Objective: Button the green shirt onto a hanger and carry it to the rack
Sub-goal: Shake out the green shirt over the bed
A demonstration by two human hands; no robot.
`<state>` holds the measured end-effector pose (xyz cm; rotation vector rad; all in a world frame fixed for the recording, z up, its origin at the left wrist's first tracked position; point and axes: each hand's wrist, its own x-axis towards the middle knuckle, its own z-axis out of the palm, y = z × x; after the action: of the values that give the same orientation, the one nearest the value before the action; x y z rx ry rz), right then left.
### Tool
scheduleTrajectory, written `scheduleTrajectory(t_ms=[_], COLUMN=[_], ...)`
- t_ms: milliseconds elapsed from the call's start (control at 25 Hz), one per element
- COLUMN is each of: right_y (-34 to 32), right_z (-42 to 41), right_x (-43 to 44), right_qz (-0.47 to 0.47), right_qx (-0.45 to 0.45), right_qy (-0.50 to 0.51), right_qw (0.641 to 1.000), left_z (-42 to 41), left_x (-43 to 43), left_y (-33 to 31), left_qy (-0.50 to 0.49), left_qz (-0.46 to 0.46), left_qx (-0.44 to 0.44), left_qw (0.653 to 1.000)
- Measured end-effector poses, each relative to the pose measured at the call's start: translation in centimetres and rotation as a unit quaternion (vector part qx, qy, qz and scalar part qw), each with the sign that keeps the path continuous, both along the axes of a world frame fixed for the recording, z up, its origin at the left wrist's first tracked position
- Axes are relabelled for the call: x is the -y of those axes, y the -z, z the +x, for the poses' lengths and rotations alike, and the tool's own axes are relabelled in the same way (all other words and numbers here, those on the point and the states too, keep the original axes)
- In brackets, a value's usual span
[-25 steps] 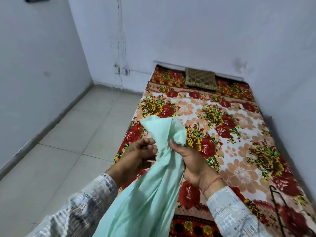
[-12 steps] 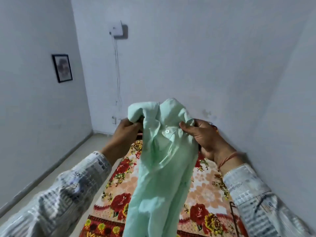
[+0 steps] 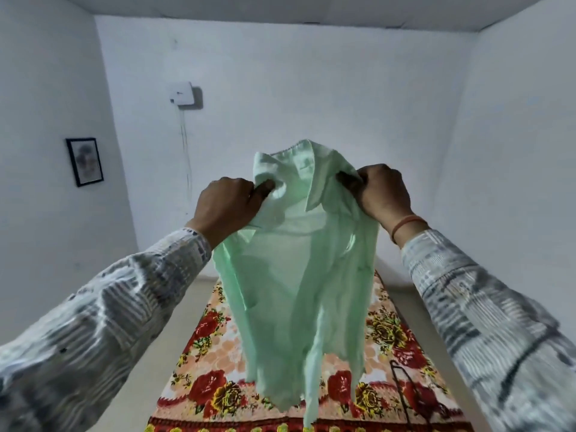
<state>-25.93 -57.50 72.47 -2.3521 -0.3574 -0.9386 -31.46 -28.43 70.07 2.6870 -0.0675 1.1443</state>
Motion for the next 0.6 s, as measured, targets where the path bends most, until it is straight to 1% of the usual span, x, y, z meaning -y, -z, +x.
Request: scheduleTrajectory(t_ms=[40, 80, 120, 160, 200, 240, 280, 320, 360, 400, 440, 480, 520, 560, 600], right_y=[-0.3, -0.5, -0.7, -1.0, -1.3, -1.6, -1.8, -1.8, -1.7, -1.5, -1.2, -1.0, -0.8, -0.7, -0.6], right_z=[-0.3, -0.5, -0.6, -0.6, -0.7, -0.6, -0.8, -1.1, -1.3, -1.7, -2.2, -2.7, -3.3, -3.9, -4.4], right_x=[0.3, 0.6, 1.0, 1.6, 2.2, 3.0, 3.4, 3.5, 3.5, 3.4, 3.2, 2.9, 2.5, 2.2, 1.8], right_qz=[-0.033, -0.067, -0.087, -0.083, -0.061, -0.035, -0.022, -0.02, -0.016, 0.005, 0.037, 0.063, 0.074, 0.078, 0.081], right_qx=[0.007, 0.005, -0.005, -0.014, -0.016, -0.024, -0.038, -0.058, -0.075, -0.094, -0.119, -0.139, -0.145, -0.145, -0.142], right_qy=[0.03, 0.047, 0.052, 0.055, 0.063, 0.07, 0.071, 0.063, 0.043, 0.015, -0.019, -0.047, -0.061, -0.065, -0.067], right_qw=[0.999, 0.997, 0.995, 0.995, 0.996, 0.997, 0.996, 0.996, 0.996, 0.995, 0.992, 0.987, 0.985, 0.984, 0.984], left_z=[0.1, 0.2, 0.2, -0.1, -0.8, -1.3, -1.8, -2.2, -2.2, -2.1, -2.1, -2.2, -2.5, -2.5, -2.8], left_x=[-0.2, -0.6, -1.1, -1.8, -2.5, -3.2, -3.9, -4.4, -4.7, -4.7, -4.5, -4.3, -3.9, -3.6, -3.3], left_y=[-0.3, -0.8, -1.3, -1.8, -2.5, -3.0, -3.3, -3.5, -3.6, -3.7, -3.6, -3.2, -2.9, -2.6, -2.6], left_qy=[-0.023, -0.022, 0.032, 0.136, 0.226, 0.288, 0.324, 0.325, 0.254, 0.187, 0.152, 0.149, 0.17, 0.205, 0.253], left_qz=[-0.023, -0.089, -0.206, -0.354, -0.438, -0.432, -0.368, -0.262, -0.135, -0.058, -0.068, -0.153, -0.281, -0.402, -0.493], left_qx=[-0.031, -0.067, -0.12, -0.196, -0.269, -0.33, -0.359, -0.362, -0.334, -0.276, -0.216, -0.173, -0.167, -0.193, -0.238], left_qw=[0.999, 0.994, 0.971, 0.904, 0.828, 0.788, 0.794, 0.833, 0.898, 0.941, 0.962, 0.962, 0.929, 0.871, 0.798])
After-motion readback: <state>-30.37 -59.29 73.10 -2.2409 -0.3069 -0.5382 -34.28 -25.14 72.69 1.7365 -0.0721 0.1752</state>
